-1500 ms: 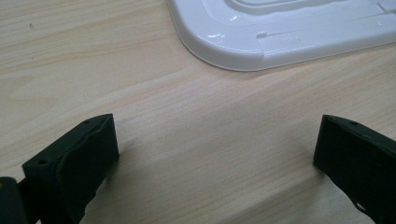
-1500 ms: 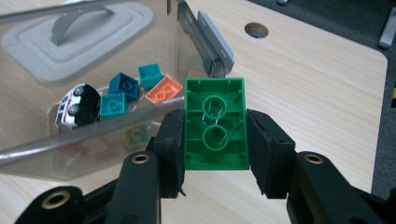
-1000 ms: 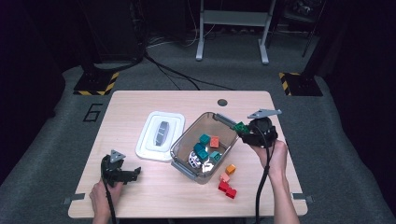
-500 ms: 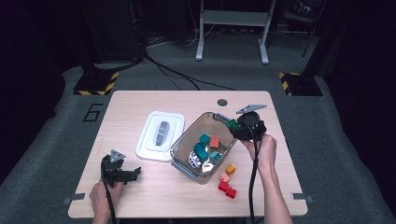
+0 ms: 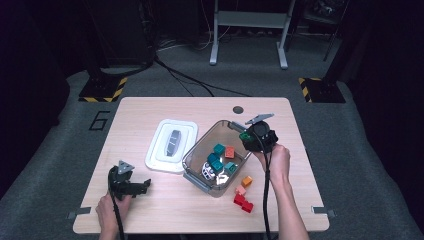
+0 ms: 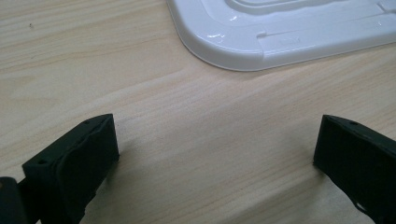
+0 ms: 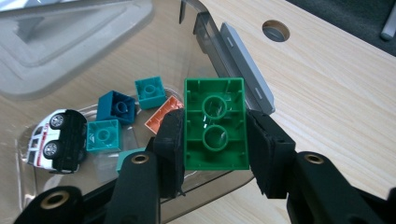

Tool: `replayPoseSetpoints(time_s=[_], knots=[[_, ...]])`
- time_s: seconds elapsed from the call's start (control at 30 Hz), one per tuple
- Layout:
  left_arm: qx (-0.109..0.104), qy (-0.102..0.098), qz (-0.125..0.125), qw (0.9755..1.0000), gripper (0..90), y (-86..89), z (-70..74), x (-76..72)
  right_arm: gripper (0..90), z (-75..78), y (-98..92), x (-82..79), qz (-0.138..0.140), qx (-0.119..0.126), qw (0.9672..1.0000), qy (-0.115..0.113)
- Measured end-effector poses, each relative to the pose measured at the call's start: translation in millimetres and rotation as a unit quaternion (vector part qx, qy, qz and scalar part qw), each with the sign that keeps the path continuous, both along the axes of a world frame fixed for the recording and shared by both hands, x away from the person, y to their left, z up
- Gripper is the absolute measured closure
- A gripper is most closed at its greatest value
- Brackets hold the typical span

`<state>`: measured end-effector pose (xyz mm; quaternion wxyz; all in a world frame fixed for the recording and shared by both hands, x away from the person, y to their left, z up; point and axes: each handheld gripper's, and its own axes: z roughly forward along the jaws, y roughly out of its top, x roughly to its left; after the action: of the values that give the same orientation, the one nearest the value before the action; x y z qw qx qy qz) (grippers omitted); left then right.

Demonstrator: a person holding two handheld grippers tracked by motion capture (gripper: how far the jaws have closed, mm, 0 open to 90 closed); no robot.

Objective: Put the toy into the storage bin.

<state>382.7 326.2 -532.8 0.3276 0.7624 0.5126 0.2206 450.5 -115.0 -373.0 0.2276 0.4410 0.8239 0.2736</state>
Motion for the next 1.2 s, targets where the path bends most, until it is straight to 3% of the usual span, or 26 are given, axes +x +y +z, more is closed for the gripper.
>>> replayPoseSetpoints(time_s=[0.27,0.53,0.73,0.97,1.1,1.2], knots=[[0.0,0.0,0.0,1.0,0.0,-0.1,0.0,0.0,58.0,-6.2,9.4,0.0,-0.008,-0.054,0.9985,-0.008],[0.0,0.0,0.0,1.0,0.0,0.0,0.0,0.0,46.3,-5.1,10.2,-3.2,-0.025,-0.06,0.9977,-0.015],[0.0,0.0,0.0,1.0,0.0,0.0,0.0,0.0,31.7,0.7,-4.7,-14.3,-0.032,-0.004,0.9994,-0.014],[0.0,0.0,0.0,1.0,0.0,-0.1,0.0,0.0,15.6,1.1,-31.9,-32.0,-0.027,0.059,0.9978,-0.016],[0.0,0.0,0.0,1.0,0.0,-0.1,0.0,0.0,12.7,-4.6,-46.2,-42.6,-0.019,0.082,0.9963,-0.013],[0.0,0.0,0.0,1.0,0.0,-0.1,0.0,0.0,7.8,-12.7,-53.4,-49.1,-0.017,0.082,0.9965,-0.001]])
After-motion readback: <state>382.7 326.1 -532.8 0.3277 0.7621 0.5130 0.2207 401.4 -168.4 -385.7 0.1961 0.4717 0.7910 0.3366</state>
